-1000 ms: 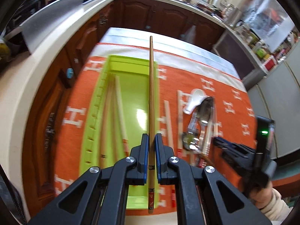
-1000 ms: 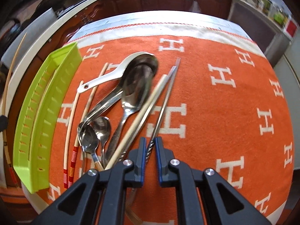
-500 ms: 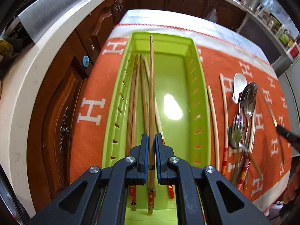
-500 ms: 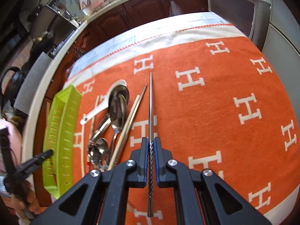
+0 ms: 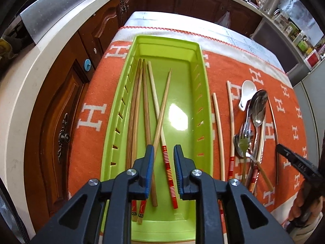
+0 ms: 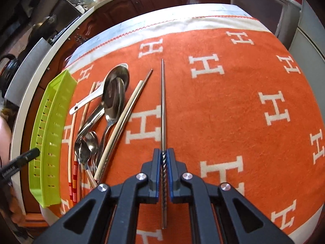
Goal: Organize utensils
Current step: 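Open the left tool over the tray while the right tool holds the metal chopstick, then carry the metal chopstick into the green tray with the right tool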
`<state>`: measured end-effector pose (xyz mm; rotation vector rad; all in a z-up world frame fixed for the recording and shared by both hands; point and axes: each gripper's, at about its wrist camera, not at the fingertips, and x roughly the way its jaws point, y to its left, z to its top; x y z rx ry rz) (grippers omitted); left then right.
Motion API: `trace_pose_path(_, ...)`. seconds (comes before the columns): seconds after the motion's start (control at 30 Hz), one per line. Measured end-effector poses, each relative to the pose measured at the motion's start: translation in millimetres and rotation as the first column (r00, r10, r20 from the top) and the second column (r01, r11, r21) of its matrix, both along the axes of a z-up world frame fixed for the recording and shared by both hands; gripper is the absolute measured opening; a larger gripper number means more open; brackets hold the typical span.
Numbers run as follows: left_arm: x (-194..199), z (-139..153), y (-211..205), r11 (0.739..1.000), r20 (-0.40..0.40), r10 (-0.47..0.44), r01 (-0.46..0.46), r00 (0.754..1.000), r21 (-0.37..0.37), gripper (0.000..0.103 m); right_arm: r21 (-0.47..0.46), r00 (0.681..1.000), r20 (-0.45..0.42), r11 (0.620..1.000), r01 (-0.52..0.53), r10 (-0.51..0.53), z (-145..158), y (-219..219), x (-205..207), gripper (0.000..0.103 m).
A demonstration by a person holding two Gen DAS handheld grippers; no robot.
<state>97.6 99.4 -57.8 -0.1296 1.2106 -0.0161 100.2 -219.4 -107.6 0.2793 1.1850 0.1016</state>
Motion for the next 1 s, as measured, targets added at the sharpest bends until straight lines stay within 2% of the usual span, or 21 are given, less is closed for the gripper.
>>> trace_pose_path(0.33, -3.6, 9.2, -0.6, 0.999, 0.018, 0.003, -0.002, 1.0, -0.038, 0.018, -0.102, 0.994, 0.097, 0.994, -0.047, 0.057, -0.6, 12.4, -6.2, 0.007)
trace_pose_path(0.47, -5.1, 10.5, -1.5, 0.999, 0.018, 0.0, 0.001, 1.0, -0.05, 0.018, -0.109, 0.987, 0.134, 0.992, -0.069, 0.084, -1.1, 16.9, -7.7, 0.02)
trace_pose_path(0.57, -5.6, 11.0, -0.7, 0.998, 0.018, 0.005, -0.004, 1.0, -0.059, 0.018, -0.172, 0.978, 0.168, 0.981, -0.091, 0.12, -2.2, 26.4, -12.9, 0.021)
trace_pose_path(0.63, -6.2, 11.3, 0.8, 0.998, 0.02, 0.009, -0.007, 1.0, -0.068, 0.018, -0.216, 0.972, 0.192, 0.972, -0.093, 0.135, -3.3, 31.8, -17.1, 0.021)
trace_pose_path(0.7, -7.8, 11.4, 2.5, 0.997, 0.02, 0.013, -0.012, 1.0, -0.081, 0.018, -0.217, 0.972, 0.196, 0.973, -0.084, 0.128, -3.0, 32.1, -17.3, 0.021)
trace_pose_path(0.8, -10.3, 12.8, 5.0, 0.995, 0.025, 0.015, -0.012, 1.0, -0.096, 0.018, -0.237, 0.976, 0.191, 0.97, -0.06, 0.107, -2.6, 30.5, -16.2, 0.006)
trace_pose_path(0.93, -15.3, 17.1, 11.3, 0.993, 0.039, 0.027, -0.022, 0.999, -0.113, 0.018, -0.172, 0.986, 0.153, 0.984, -0.042, 0.069, -0.8, 18.5, -12.4, 0.005)
trace_pose_path(1.0, -18.1, 21.0, 15.3, 0.992, 0.049, 0.032, -0.026, 0.998, -0.123, 0.018, -0.111, 0.992, 0.119, 0.994, -0.023, 0.036, 1.6, 11.7, -11.8, 0.005)
